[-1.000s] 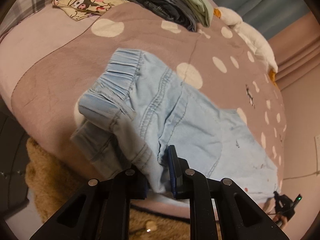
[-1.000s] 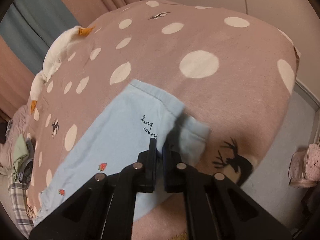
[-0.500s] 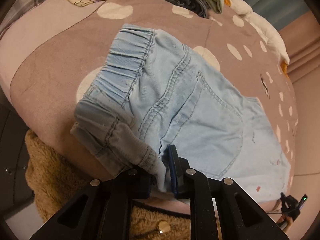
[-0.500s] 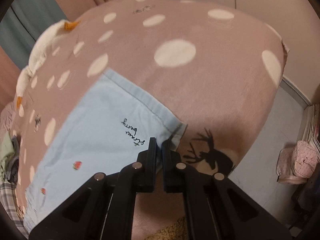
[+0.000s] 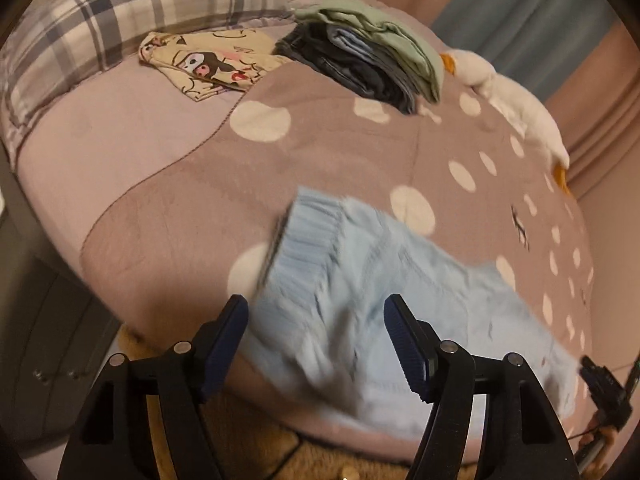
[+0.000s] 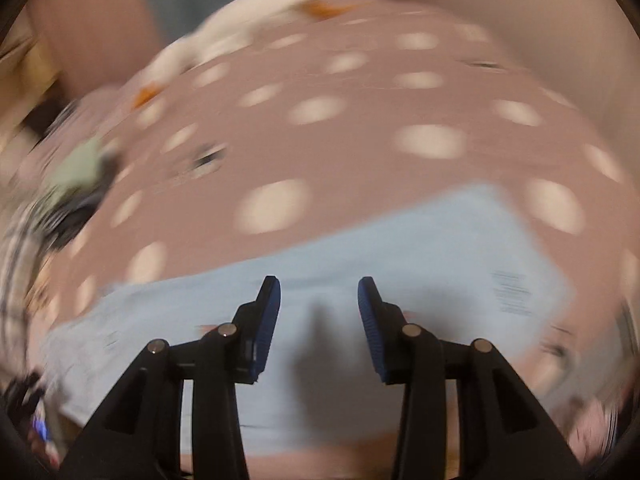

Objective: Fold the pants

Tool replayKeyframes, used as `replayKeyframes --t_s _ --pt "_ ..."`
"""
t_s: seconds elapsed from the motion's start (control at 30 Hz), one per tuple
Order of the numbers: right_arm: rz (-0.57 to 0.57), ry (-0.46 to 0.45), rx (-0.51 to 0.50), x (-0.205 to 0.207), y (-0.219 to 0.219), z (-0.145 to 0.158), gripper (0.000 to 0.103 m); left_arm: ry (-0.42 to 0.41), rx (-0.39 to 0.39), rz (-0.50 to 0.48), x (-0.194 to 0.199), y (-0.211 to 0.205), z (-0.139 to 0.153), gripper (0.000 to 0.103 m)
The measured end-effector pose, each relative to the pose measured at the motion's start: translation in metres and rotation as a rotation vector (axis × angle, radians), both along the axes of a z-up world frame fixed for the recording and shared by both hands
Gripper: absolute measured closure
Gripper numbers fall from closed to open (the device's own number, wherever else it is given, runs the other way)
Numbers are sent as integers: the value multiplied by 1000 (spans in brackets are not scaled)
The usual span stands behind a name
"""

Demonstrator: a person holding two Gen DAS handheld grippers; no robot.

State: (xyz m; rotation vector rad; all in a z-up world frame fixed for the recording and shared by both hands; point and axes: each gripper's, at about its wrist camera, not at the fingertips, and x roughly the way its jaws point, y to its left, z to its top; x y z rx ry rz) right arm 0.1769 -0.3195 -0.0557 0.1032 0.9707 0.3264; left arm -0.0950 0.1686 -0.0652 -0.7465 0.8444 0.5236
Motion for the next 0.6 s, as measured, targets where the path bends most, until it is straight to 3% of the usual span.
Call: replayKeyframes --t_s 0.03,0.1,0.13,0.2,0.27,0.3,0.47,0.5,0.57,0.6 --pt "70 17 12 3 25 -2 62 10 -13 9 2 4 -7 35" --pt "216 51 36 5 76 -8 62 54 -54 14 5 11 -24 66" --pt "293 77 46 6 107 -13 63 86 -53 26 5 12 -31 66" --pt "371 121 44 5 150 -19 61 51 -70 36 -3 11 -37 66" --pt "432 146 40 4 185 -24 45 45 -71 31 -6 9 -37 66" --pt "466 156 41 2 201 -26 44 42 -72 33 -7 9 -38 66" --pt "585 205 16 6 268 -42 44 49 -57 22 -4 8 -39 66" --pt "596 215 -3 4 272 -47 47 46 -63 23 -4 10 -40 65" --pt "623 240 -60 2 286 -65 94 38 -71 21 -6 11 -41 65" --pt "636 249 -50 2 286 -65 95 36 -72 19 -7 12 -41 65"
